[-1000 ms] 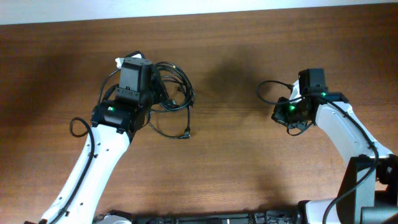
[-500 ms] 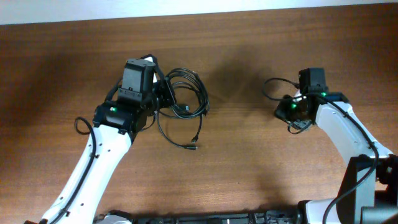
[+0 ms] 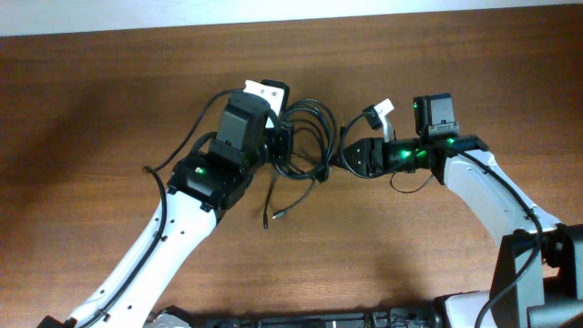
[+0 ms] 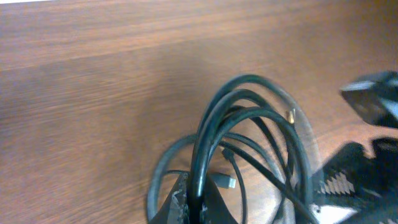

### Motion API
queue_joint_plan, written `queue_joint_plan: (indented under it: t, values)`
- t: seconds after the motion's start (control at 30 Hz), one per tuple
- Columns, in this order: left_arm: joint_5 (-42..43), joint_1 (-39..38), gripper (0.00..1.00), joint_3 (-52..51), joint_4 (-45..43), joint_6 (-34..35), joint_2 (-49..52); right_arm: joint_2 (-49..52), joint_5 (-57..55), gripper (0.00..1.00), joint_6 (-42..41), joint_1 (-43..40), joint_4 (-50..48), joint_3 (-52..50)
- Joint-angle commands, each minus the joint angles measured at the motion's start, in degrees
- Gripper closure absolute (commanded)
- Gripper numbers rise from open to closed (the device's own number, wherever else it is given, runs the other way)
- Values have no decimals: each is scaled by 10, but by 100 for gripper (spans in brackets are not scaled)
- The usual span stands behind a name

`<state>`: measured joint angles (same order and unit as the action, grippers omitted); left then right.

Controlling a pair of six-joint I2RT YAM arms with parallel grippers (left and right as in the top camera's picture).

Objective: Untangle cables

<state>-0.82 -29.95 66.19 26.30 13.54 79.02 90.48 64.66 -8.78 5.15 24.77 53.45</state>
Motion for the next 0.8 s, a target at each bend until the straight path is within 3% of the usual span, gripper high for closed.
queue_joint_plan:
  t: [0.0,0.07,0.23,0.3,0.4,0.43,0.53,0.67,0.77]
  values:
    - [-129,-3,100,4,14,91,-2,-8,-25,36,8,3,-1,2]
    - [-159,-3,100,4,35,151,-2,-8,-50,36,-18,5,-2,2]
    - [-9,-4,100,4,27,123,-2,-8,-97,48,15,72,-82,2]
    - [14,-9,100,4,30,110,-2,-8,-143,62,12,85,-92,2]
    - [13,-11,100,4,29,110,-2,-8,-141,93,10,85,-92,2]
    - [13,-11,100,4,29,110,-2,-8,-141,96,3,85,-91,2]
    - [-53,-10,100,4,28,114,-3,-8,-201,96,-21,76,-42,2]
    - [-173,3,100,5,16,118,-51,-8,-477,96,-135,23,108,2]
    - [-209,5,100,5,17,141,-81,-8,-484,96,-155,-29,122,2]
